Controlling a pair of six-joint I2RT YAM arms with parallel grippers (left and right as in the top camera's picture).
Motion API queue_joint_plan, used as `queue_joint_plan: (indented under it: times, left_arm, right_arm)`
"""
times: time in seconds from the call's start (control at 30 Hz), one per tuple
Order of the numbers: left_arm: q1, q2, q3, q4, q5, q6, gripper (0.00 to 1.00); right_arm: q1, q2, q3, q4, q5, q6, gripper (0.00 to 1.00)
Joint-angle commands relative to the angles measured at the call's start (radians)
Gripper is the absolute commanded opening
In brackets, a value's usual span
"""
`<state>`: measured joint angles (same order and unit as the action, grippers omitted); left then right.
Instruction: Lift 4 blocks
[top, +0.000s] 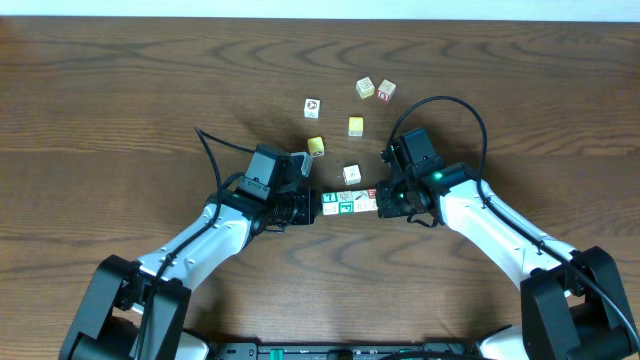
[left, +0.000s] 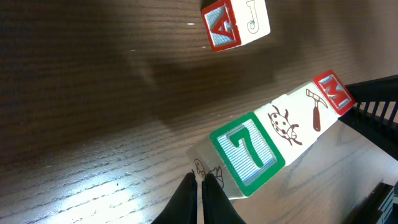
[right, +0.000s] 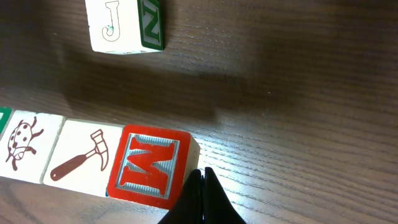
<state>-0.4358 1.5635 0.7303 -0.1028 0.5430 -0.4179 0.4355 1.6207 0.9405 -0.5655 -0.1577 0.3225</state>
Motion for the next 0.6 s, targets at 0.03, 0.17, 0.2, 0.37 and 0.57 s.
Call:
queue_joint_plan:
  times: [0.03, 0.17, 0.2, 0.37, 0.57]
  left_arm:
    - [-0.042, 0.021, 0.012, 0.015, 0.065, 0.014, 0.07]
    - [-0.042, 0.051, 0.012, 0.016, 0.065, 0.014, 0.07]
    - [-0.042, 0.06, 0.012, 0.017, 0.065, 0.014, 0.07]
    - [-0.042, 0.083, 0.012, 0.022, 0.065, 0.014, 0.07]
    - [-0.042, 0.083, 0.012, 0.032, 0.064, 0.014, 0.07]
  right_arm:
    - [0.051, -0.003, 0.012, 0.005, -0.206, 0.003, 0.01]
    - [0.051, -0.003, 0.012, 0.005, -0.205, 0.003, 0.01]
    - [0.051, -0.003, 0.012, 0.004, -0.205, 0.003, 0.01]
    - [0.051, -0.002, 0.012, 0.004, -0.205, 0.003, 0.01]
    - [0.051, 0.01, 0.005, 0.005, -0.205, 0.003, 0.01]
